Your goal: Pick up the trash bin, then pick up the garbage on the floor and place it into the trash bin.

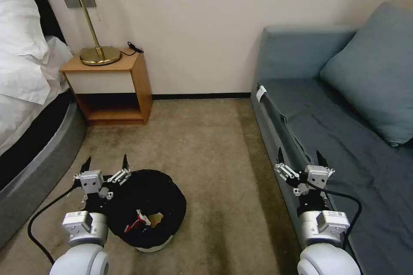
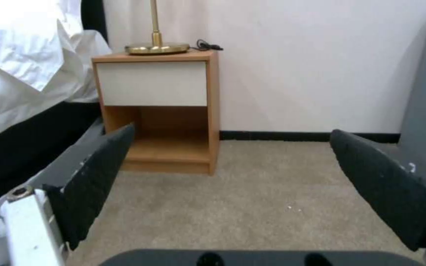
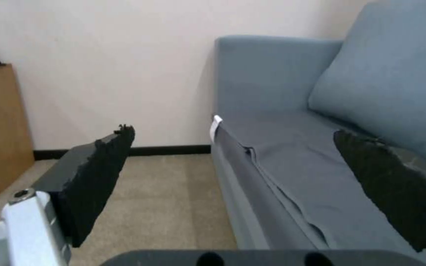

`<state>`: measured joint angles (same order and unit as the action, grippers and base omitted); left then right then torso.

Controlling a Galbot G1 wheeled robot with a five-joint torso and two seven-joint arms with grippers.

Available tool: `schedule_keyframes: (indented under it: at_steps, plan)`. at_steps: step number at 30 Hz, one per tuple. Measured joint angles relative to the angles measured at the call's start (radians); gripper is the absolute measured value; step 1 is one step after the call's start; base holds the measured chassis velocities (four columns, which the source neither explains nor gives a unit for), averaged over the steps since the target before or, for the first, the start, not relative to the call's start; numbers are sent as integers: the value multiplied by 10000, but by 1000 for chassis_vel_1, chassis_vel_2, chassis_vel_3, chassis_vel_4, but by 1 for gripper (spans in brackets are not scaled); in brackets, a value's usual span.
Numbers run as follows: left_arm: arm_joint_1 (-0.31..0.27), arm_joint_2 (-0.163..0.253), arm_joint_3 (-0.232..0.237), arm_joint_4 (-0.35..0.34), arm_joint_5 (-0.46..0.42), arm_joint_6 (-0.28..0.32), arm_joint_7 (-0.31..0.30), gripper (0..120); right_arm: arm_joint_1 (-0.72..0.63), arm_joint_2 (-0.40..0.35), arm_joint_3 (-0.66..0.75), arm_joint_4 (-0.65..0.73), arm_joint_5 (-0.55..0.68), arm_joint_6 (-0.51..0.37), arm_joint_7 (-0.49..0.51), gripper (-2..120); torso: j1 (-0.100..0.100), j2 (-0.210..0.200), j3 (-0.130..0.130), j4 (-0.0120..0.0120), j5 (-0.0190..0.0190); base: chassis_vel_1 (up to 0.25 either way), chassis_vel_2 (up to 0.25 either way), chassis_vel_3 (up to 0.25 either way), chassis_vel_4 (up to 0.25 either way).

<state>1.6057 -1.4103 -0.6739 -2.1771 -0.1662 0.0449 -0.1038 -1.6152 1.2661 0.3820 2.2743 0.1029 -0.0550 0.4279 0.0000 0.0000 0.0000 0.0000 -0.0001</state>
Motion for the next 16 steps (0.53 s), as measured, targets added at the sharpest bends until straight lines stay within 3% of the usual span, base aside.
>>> schedule_keyframes:
  at_steps: [16]
  plan:
    - [-199,31,72,125,-255,-76,530,100,267,23,-105,-302,98,345,-48,100,0,1,0,0,0,0,0,0,0]
